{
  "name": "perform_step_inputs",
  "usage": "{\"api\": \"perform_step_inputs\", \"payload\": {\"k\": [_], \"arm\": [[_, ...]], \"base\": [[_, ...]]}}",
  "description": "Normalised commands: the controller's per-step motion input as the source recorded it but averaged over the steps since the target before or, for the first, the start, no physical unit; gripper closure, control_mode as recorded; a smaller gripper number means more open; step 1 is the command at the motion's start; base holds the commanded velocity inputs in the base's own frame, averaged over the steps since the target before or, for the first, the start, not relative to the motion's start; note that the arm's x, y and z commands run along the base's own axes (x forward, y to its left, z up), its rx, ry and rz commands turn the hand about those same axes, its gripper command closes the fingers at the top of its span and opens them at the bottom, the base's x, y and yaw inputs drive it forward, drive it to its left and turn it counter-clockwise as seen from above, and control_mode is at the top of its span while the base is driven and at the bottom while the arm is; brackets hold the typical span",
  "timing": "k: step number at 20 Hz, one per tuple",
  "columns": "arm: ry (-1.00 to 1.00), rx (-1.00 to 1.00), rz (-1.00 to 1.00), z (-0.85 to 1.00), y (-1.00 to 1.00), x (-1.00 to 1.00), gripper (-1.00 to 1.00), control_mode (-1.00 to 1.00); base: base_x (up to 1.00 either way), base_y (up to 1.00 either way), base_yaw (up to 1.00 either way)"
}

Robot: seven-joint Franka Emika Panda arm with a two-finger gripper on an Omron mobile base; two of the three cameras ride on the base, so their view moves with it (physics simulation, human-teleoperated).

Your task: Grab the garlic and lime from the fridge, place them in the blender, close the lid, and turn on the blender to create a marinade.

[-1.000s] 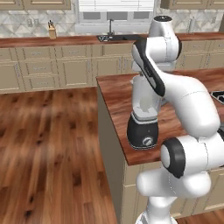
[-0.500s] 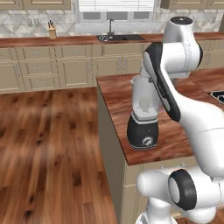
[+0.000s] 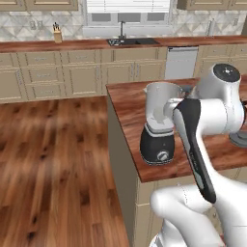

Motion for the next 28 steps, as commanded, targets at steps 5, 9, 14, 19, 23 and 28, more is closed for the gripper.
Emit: {"api": "perform_step_inputs", "payload": {"k": [5, 9, 14, 19, 23, 28], "arm": [[-0.03, 0.00, 0.02, -0.11, 0.08, -0.45, -1.00, 1.00], [0.00, 0.00, 0.00, 0.00, 0.00, 0.00, -1.00, 1.00], [0.00, 0.00, 0.00, 0.00, 0.00, 0.00, -1.00, 1.00], [0.00, 0.00, 0.00, 0.00, 0.00, 0.00, -1.00, 1.00], [0.00, 0.00, 0.00, 0.00, 0.00, 0.00, -1.00, 1.00], [0.00, 0.00, 0.00, 0.00, 0.00, 0.00, -1.00, 1.00]], "base": [[-0.28, 0.29, 0.00], [-0.32, 1.00, 0.00], [0.16, 1.00, 0.00], [0.99, 0.89, 0.00], [1.00, 0.42, -0.07], [1.00, 0.09, -0.06]]}}
